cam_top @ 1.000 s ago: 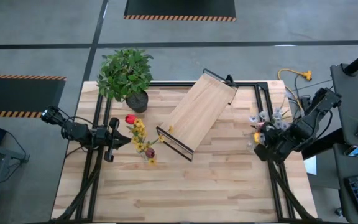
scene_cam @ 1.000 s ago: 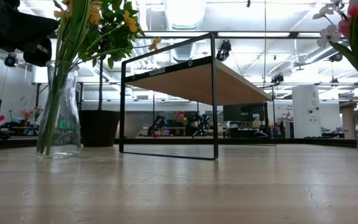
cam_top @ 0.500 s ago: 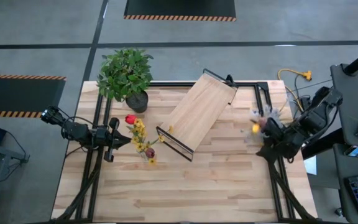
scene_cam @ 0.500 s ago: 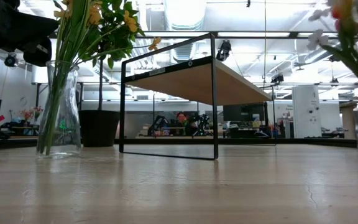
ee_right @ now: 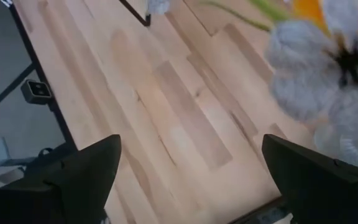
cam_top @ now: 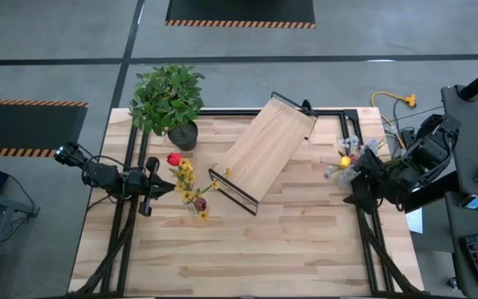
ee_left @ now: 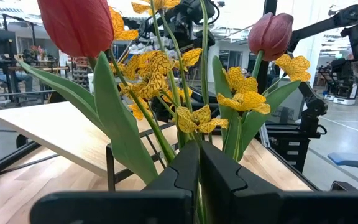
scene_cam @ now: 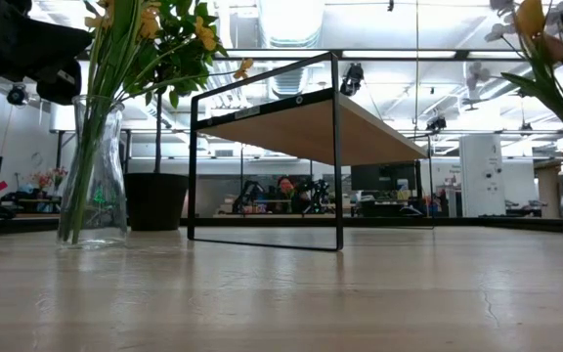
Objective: Pick and place flowers into a vace then onto a shelf
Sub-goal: Put the right flower vase on the shelf
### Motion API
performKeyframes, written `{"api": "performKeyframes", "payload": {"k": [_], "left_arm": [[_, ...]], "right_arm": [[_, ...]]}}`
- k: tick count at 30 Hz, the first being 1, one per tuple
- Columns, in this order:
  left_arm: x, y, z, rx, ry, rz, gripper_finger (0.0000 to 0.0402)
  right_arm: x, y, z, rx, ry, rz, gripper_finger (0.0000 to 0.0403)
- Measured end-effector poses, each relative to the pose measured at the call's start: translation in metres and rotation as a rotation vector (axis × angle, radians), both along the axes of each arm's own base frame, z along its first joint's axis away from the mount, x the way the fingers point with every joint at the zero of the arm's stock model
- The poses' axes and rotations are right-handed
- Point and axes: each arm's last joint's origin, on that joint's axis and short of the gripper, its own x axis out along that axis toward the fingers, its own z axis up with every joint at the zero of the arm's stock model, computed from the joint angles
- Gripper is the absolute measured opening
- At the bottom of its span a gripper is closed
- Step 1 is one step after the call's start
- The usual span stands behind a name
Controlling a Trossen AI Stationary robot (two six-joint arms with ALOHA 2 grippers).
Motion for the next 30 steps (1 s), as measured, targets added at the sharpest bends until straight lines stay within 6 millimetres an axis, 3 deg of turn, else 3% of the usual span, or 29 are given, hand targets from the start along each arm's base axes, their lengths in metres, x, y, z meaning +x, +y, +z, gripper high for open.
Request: {"api": "performKeyframes", "payload": {"k": [14, 30], "left_arm": [[0.000, 0.000, 0.000, -0.013, 0.000, -0.002, 0.0000], [0.000, 0.000, 0.000, -0.013, 0.001, -0.002, 0.0000]], "right_arm": [[-0.001, -0.003, 0.009, -0.078, -0.064, 0.072, 0.0379], [-0.008, -0.009, 0.032, -0.095, -0.122, 0.173, 0.0380]]}}
